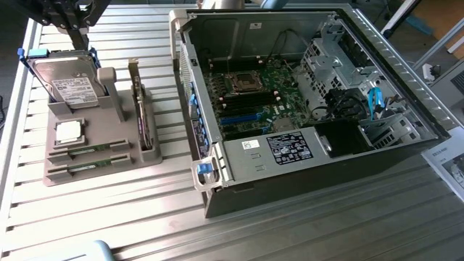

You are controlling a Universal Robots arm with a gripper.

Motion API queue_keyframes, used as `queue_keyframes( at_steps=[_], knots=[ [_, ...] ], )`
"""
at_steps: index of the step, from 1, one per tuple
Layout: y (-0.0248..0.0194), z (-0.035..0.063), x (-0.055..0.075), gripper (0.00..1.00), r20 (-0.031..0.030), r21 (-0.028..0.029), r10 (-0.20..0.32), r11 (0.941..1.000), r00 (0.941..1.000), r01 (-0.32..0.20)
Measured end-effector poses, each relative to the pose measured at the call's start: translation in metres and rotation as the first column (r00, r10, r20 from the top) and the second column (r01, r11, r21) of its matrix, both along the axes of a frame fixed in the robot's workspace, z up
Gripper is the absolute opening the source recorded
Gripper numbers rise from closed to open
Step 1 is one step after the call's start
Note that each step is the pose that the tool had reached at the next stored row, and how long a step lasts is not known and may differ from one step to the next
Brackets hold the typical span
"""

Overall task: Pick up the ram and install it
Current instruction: 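Reach for the ram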

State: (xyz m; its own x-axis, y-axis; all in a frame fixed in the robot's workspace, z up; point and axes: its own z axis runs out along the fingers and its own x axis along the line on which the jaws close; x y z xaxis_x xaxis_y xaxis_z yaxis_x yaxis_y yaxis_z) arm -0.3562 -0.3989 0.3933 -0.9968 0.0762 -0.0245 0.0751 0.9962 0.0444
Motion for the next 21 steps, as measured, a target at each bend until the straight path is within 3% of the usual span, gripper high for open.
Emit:
queue_keyframes(
  at_steps=[4,21],
  knots=[
    [-0.0059,0.0001,0.000,0.11,-0.0001,-0.0001,0.000,1.0000,1.0000,0.000],
    [-0.0445,0.0000,0.000,0.11,0.0000,0.0000,0.000,1.0000,1.0000,0.000]
  ],
)
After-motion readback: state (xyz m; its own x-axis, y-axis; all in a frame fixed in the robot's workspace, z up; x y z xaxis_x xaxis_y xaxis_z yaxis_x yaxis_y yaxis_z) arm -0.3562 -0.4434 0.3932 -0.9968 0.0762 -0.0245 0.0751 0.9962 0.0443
